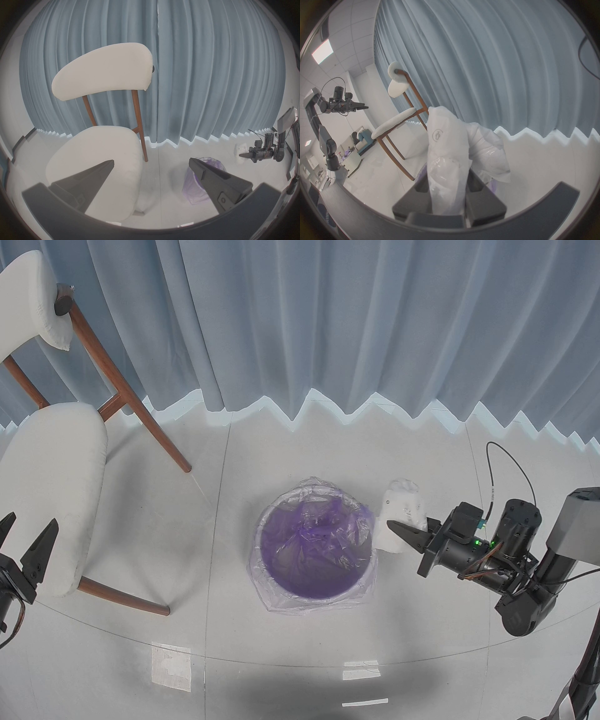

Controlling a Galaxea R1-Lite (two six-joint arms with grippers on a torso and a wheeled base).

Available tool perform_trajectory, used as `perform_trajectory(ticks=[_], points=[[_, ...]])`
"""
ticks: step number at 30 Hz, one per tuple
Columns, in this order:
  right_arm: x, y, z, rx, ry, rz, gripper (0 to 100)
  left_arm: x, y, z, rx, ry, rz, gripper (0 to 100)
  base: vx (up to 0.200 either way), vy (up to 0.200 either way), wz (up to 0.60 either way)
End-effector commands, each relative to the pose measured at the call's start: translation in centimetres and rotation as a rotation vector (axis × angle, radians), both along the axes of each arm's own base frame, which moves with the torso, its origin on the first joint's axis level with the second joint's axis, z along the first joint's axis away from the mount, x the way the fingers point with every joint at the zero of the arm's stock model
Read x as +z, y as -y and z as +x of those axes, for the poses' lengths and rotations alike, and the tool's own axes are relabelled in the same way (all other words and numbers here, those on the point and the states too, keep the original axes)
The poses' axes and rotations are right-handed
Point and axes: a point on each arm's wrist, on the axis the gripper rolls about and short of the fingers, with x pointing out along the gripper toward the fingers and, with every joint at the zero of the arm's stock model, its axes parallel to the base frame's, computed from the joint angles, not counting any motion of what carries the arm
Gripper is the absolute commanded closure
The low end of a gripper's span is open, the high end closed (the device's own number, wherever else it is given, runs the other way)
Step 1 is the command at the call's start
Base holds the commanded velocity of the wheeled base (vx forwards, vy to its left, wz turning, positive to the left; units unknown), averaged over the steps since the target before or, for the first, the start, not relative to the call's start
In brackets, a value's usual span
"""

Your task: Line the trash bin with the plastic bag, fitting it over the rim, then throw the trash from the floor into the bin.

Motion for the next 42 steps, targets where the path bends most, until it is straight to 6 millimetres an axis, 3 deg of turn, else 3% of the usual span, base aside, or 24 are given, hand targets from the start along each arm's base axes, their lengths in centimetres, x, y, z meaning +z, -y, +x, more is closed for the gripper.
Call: perform_trajectory(ticks=[1, 8, 14, 22, 23, 31, 34, 39, 40, 41, 42], points=[[-2.6, -3.4, 2.2, 0.069, 0.004, -0.005, 100, -0.1, 0.0, -0.8, -0.001, 0.02, 0.037, 0, 0.0, 0.0, 0.0], [-6.5, -6.1, 3.5, 0.114, -0.025, -0.042, 100, -0.9, 0.0, -0.8, -0.001, -0.005, 0.038, 0, 0.0, 0.0, 0.0], [-7.1, -8.2, 5.2, 0.134, 0.025, -0.016, 100, -2.2, 0.0, -1.8, 0.005, -0.016, 0.039, 0, 0.0, 0.0, 0.0], [-8.3, -9.9, 5.3, 0.155, 0.024, -0.013, 100, -3.4, 0.0, -2.7, 0.008, -0.03, 0.038, 0, 0.0, 0.0, 0.0], [-8.4, -10.0, 5.5, 0.134, 0.023, -0.011, 0, -3.5, 0.1, -3.1, 0.008, -0.03, 0.038, 0, 0.0, 0.0, 0.0], [-7.9, -9.8, 5.5, 0.121, 0.012, 0.01, 0, -4.0, 0.1, -4.1, 0.006, -0.048, 0.036, 0, 0.0, 0.0, 0.0], [-6.8, -9.6, 5.5, 0.118, 0.031, 0.024, 0, -4.2, 0.1, -4.5, 0.005, -0.051, 0.035, 0, 0.0, 0.0, 0.0], [-1.7, -7.4, 5.2, 0.075, 0.113, 0.074, 0, -5.1, 0.1, -5.2, 0.007, -0.063, 0.036, 0, 0.0, 0.0, 0.0], [0.4, -6.2, 4.7, 0.053, 0.144, 0.095, 0, -5.4, 0.1, -5.5, 0.005, -0.068, 0.039, 0, 0.0, 0.0, 0.0], [0.9, -5.9, 4.6, 0.048, 0.15, 0.099, 0, -5.5, 0.1, -5.5, 0.005, -0.068, 0.039, 0, 0.0, 0.0, 0.0], [2.5, -4.7, 4.0, 0.028, 0.169, 0.114, 0, -5.6, 0.1, -5.8, 0.004, -0.059, 0.039, 0, 0.0, 0.0, 0.0]])
